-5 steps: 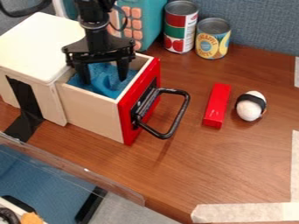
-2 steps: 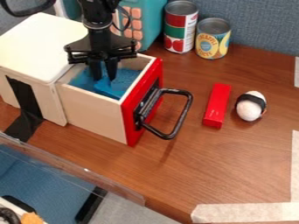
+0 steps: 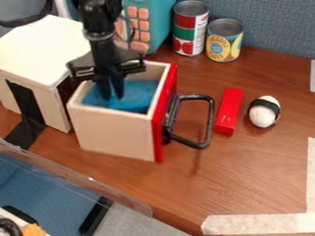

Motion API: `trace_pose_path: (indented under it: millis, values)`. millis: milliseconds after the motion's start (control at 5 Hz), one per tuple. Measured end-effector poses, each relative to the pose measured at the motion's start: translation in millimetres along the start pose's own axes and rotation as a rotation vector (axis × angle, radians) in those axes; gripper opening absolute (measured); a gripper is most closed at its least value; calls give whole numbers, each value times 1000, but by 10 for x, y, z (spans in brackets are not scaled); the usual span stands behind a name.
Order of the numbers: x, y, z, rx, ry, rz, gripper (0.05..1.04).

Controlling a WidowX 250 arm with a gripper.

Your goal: Take the blue thing in the drawer and put to the lower right side of the table

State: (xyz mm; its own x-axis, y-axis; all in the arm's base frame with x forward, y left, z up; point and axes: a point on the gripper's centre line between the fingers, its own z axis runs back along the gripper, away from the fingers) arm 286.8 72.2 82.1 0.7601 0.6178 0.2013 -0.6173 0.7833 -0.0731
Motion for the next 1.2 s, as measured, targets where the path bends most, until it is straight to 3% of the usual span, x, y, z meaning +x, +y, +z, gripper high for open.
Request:
trace_pose_path:
  millis: [200,600,1000,1200]
  values:
    - [-24,-66,342,-58,-49,-3,114]
    - [-149,-105,759,-173,-104,-5,114]
    - [-491,-404,698,-231,-37,-131,114]
    - [-603,-413,751,-219,-10,-158,114]
